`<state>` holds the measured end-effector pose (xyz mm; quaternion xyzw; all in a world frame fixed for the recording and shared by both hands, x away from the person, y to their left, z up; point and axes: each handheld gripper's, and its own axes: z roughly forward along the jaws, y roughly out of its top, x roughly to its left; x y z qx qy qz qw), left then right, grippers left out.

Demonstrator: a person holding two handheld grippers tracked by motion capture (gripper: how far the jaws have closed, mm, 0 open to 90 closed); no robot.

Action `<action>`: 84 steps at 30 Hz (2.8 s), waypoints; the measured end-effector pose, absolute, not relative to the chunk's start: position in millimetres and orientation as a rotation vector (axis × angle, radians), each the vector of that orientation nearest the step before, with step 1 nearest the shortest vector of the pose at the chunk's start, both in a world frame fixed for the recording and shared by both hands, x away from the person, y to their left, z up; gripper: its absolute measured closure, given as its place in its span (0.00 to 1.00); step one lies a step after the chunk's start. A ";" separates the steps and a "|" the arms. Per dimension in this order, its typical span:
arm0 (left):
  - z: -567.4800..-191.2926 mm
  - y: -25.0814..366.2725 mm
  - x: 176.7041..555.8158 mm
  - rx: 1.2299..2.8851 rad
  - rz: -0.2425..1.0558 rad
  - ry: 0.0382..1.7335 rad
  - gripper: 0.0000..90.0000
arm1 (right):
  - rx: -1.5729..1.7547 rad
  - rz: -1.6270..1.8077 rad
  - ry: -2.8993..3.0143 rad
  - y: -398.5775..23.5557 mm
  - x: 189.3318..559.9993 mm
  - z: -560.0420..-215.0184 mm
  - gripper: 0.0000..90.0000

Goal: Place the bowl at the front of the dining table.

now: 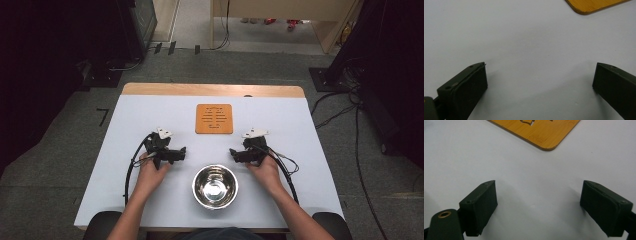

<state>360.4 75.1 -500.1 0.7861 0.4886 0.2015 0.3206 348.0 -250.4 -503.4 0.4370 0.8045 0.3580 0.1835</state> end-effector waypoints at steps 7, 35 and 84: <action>-500.0 75.2 360.5 2.066 0.528 1.285 0.00 | 1.236 1.012 2.267 -250.3 347.9 -503.4 0.15; -500.1 74.9 360.2 2.065 0.529 1.284 0.00 | 1.268 0.960 2.304 -247.5 351.8 -498.2 0.17; -500.2 75.0 360.3 2.063 0.527 1.285 0.00 | 1.140 1.162 2.605 -229.9 351.6 -454.1 0.39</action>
